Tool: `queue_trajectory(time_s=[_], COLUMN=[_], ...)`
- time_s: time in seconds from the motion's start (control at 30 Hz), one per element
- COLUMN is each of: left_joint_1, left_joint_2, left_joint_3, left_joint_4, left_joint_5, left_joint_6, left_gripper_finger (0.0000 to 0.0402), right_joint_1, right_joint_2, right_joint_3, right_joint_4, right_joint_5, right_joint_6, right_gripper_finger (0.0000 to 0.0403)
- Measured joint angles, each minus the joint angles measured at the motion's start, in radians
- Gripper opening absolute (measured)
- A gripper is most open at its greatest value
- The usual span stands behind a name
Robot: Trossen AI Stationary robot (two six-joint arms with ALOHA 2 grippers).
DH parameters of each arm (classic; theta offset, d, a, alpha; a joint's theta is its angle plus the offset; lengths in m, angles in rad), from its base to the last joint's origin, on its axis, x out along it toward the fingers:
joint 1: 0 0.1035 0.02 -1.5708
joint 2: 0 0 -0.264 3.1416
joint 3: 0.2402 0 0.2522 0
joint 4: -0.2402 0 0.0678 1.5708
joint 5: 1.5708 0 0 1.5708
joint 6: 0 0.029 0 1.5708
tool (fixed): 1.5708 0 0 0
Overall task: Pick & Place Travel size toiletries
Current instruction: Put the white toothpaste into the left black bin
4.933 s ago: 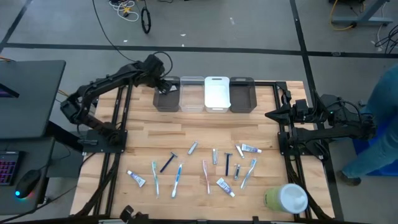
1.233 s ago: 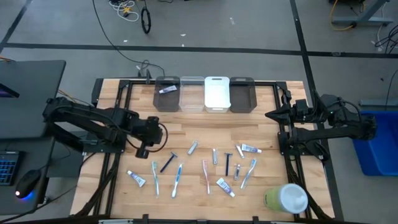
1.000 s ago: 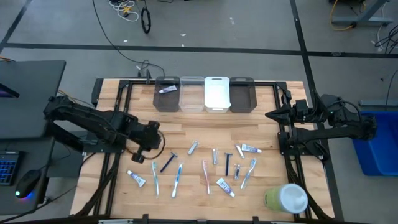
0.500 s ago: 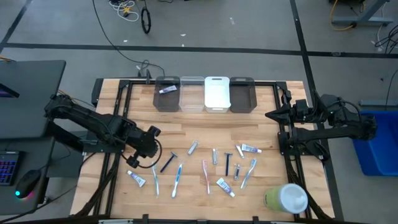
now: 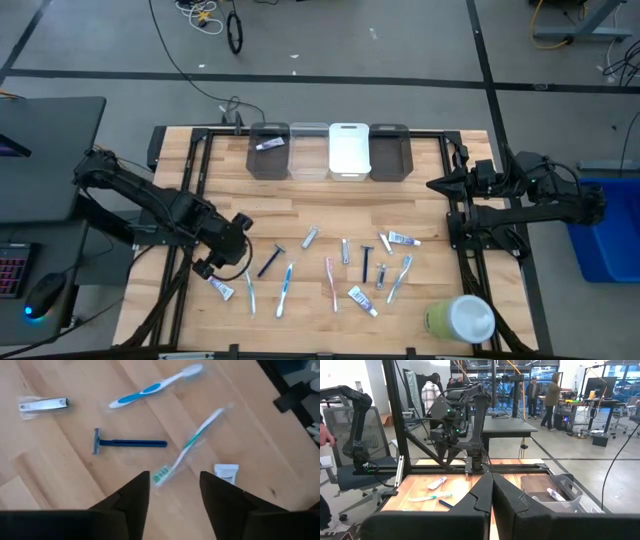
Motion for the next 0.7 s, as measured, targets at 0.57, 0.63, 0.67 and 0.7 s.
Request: queue_trajectory(time_s=[0.57, 0.63, 0.67, 0.7], left_joint_1=[-0.202, -0.231, -0.247, -0.263], left_joint_2=[0.000, 0.000, 0.000, 0.000], left_joint_3=[-0.239, -0.261, -0.274, -0.288], left_joint_4=[0.211, 0.218, 0.220, 0.226], left_joint_5=[0.034, 0.030, 0.029, 0.029], left_joint_6=[-0.302, -0.323, -0.331, -0.346], left_gripper_finger=[0.0206, 0.0205, 0.0204, 0.0204], right_joint_1=[0.000, 0.000, 0.000, 0.000], right_joint_2=[0.000, 0.000, 0.000, 0.000], right_joint_3=[0.000, 0.000, 0.000, 0.000], right_joint_4=[0.000, 0.000, 0.000, 0.000], right_joint_5=[0.000, 0.000, 0.000, 0.000], right_joint_6=[0.000, 0.000, 0.000, 0.000], right_gripper_finger=[0.0014, 0.0014, 0.0013, 0.0013])
